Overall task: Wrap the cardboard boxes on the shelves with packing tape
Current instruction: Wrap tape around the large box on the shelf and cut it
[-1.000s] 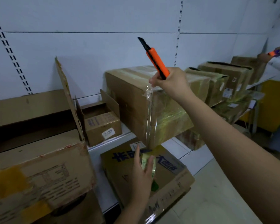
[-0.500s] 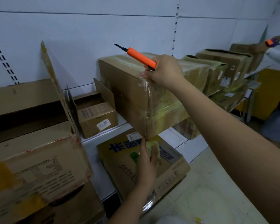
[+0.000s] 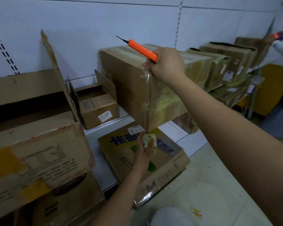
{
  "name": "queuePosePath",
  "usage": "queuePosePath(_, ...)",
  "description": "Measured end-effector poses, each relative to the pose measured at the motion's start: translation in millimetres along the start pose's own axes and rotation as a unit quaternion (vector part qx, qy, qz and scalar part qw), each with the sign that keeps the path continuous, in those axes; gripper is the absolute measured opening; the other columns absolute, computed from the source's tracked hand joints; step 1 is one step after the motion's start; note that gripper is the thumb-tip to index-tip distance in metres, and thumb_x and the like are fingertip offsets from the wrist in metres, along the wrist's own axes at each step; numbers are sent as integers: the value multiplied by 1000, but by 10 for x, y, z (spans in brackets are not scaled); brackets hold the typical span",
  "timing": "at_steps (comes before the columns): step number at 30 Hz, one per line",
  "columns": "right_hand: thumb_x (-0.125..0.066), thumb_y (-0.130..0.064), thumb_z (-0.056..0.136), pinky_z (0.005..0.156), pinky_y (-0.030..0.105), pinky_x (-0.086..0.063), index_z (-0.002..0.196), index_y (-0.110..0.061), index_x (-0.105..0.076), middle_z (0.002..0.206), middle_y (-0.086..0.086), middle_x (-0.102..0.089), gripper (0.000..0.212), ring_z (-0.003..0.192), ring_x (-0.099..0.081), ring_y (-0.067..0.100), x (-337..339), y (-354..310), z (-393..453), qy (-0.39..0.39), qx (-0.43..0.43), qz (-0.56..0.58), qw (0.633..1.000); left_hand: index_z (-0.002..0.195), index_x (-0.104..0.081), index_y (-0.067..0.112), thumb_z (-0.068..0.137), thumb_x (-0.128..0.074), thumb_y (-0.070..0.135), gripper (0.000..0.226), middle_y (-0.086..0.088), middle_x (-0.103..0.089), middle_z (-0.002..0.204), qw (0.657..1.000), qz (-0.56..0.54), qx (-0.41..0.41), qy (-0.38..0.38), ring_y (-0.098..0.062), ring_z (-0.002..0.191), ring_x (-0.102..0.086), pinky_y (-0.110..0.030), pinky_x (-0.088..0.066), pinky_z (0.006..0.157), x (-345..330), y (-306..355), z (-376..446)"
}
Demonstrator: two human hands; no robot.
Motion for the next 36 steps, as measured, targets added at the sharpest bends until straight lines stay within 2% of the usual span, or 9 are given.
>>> queuePosePath(5, -66, -49, 87, 64, 29, -41, 91, -23, -69, 77, -4, -64, 26, 77, -62, 21, -26, 38, 9, -3, -1, -5, 1000, 146, -39, 31, 72, -58, 83, 93, 0, -60, 134, 1000, 2, 26, -12, -13, 117, -62, -33, -56, 93, 5, -192, 43)
queuePosePath(9, -66, -49, 86, 64, 29, -43, 93, -24, -71, 81, -4, -69, 26, 78, -64, 20, -53, 56, 9, 0, -5, 2, 1000, 138, -45, 20, 82, -57, 73, 78, -12, -65, 120, 999, 32, 21, -7, -20, 99, -68, -27, -56, 78, 28, -136, 175)
queuePosePath(18, -69, -47, 86, 65, 30, -49, 90, -23, -70, 80, -4, -69, 24, 76, -64, 18, -70, 78, -11, -10, -12, 17, 1000, 143, -33, 46, 76, -54, 85, 81, -14, -59, 134, 995, 68, 64, -26, -37, 117, -61, -55, -51, 99, 123, -289, 513)
queuePosePath(23, -66, -48, 88, 64, 29, -41, 91, -23, -68, 79, -6, -63, 25, 77, -59, 17, -79, 82, -27, -7, -9, 5, 1000, 155, -16, 42, 86, -46, 77, 83, 10, -38, 146, 992, 99, 55, -63, -17, 132, -39, -46, -38, 110, 145, -35, 503)
queuePosePath(27, -62, -50, 91, 63, 29, -34, 85, -24, -57, 79, -6, -56, 27, 77, -53, 19, -70, 82, -73, 5, -10, -24, 1000, 153, -23, 39, 84, -59, 71, 84, 5, -45, 146, 988, 128, 50, -72, -22, 128, -49, -40, -43, 105, 171, 80, 578)
queuePosePath(29, -61, -51, 91, 63, 30, -37, 90, -17, -62, 86, -3, -62, 33, 81, -58, 21, -73, 78, -95, 26, -9, -35, 999, 152, -28, 17, 86, -68, 51, 84, -2, -48, 143, 989, 141, 30, -40, -22, 126, -51, -28, -44, 95, 201, 216, 603)
queuePosePath(31, -59, -54, 92, 66, 30, -40, 101, -17, -67, 109, -3, -67, 39, 91, -63, 21, -80, 66, -125, 47, -14, -36, 998, 153, -22, 6, 77, -80, 41, 102, -9, -40, 149, 989, 147, 24, 9, -26, 133, -46, -29, -45, 98, 275, 340, 613)
queuePosePath(33, -53, -57, 94, 69, 29, -39, 106, -18, -67, 140, -9, -56, 43, 105, -64, 20, -99, 52, -171, 70, -26, -41, 996, 158, -1, 13, 71, -85, 43, 125, -11, -17, 160, 979, 198, 30, 37, -31, 143, -32, -38, -41, 108, 369, 444, 586)
queuePosePath(36, -47, -59, 96, 72, 28, -42, 124, -17, -61, 154, -9, -41, 53, 115, -61, 17, -181, 66, -227, 106, -49, -15, 993, 156, 14, 29, 71, -82, 53, 131, 5, 2, 161, 960, 278, -27, 38, -29, 149, -16, -39, -38, 109, 442, 686, 425)
Point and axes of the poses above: each hand's wrist, its own z-axis towards the middle knuckle, its own x-axis out of the back of the hand, y = z × x, the point moved 3 cm from there along z, towards the middle knuckle
